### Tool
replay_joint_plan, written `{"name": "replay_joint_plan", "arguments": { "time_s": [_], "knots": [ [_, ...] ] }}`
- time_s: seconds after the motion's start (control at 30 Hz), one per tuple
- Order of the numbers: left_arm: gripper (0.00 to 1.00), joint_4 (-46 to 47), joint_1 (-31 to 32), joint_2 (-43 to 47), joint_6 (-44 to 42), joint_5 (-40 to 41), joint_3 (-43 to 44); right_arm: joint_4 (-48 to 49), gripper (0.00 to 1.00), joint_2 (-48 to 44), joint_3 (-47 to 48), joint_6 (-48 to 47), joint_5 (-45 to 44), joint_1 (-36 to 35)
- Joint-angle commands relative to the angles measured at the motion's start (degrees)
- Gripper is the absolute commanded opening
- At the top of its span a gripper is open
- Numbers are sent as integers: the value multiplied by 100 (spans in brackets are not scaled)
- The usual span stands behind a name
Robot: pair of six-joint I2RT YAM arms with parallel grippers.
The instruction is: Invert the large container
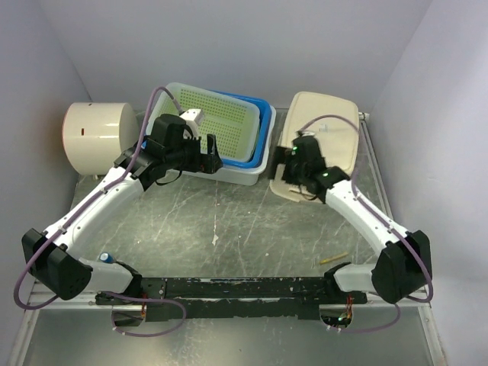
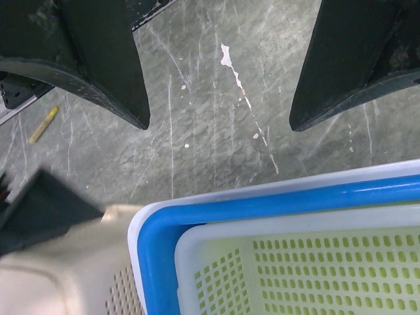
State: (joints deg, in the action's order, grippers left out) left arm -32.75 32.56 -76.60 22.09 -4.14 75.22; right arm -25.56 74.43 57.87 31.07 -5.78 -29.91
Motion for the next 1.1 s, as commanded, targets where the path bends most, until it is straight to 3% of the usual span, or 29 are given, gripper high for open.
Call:
{"name": "replay_joint_plan", "arguments": {
  "time_s": [0.0,0.2,0.33,0.47,0.67,0.87,1.07],
  "knots": [
    [100,33,-29,141,-18,-62,-33,410,100,40,161,134,-536,1206],
    [100,117,-29,229,-83,-139,-116,704,97,-25,678,77,263,1022],
    [100,118,-28,203,-80,-146,-38,760,97,386,1289,-40,-41,282],
    [99,158,-28,238,-22,-206,-69,1088,97,1138,1739,-133,-41,38],
    [100,120,-25,253,59,-276,-139,119,98,2352,2816,116,-582,604],
    [100,-67,-28,137,110,-300,-81,637,99,1774,2037,185,-658,1407],
    [100,62,-28,32,-24,-474,9,467,99,1691,2215,-242,-336,1584]
  ]
}}
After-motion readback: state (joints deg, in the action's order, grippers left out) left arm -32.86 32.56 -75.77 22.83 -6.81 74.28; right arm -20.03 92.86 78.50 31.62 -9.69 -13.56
